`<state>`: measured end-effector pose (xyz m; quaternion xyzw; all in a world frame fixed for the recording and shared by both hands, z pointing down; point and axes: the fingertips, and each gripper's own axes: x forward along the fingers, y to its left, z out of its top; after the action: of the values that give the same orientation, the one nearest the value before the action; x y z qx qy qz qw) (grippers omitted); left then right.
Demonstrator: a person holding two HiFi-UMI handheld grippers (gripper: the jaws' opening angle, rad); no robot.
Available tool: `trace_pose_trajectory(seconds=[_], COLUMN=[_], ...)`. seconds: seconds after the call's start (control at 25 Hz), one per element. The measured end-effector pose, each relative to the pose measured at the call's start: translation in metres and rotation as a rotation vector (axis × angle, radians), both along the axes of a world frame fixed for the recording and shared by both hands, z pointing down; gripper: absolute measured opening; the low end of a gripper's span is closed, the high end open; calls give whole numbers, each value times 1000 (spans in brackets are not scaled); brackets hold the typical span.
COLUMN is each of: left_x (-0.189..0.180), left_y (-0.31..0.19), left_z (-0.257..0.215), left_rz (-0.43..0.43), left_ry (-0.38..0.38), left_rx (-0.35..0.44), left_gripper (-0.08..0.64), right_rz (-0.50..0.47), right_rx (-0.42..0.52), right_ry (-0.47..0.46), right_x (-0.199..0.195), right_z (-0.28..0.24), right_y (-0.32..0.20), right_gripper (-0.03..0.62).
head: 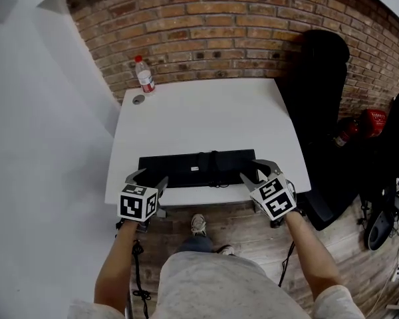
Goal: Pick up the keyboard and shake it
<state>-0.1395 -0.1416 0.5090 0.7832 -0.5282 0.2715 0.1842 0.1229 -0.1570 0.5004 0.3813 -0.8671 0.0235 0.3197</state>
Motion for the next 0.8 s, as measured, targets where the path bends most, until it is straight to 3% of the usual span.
trace_pose_trajectory(seconds=[0.36, 0.52, 0.64, 0.8], left_x=[48, 60, 65, 67], left_y=[-12, -12, -11, -11], left_z=[-84, -107, -115, -113], left_rz=[-11, -20, -28, -30], left_ry=[174, 168, 159, 173], left_rx=[216, 291, 330, 330], left_gripper=[163, 95, 29, -9], right_rz=[72, 94, 117, 146], right_rx=[49, 52, 62, 59], right_ry=[-197, -276, -305, -334], right_x=[-20, -25, -23, -21], right_z=[-57, -73, -79, -80], right_y=[0, 4, 5, 3], right_gripper=[129, 83, 11, 9])
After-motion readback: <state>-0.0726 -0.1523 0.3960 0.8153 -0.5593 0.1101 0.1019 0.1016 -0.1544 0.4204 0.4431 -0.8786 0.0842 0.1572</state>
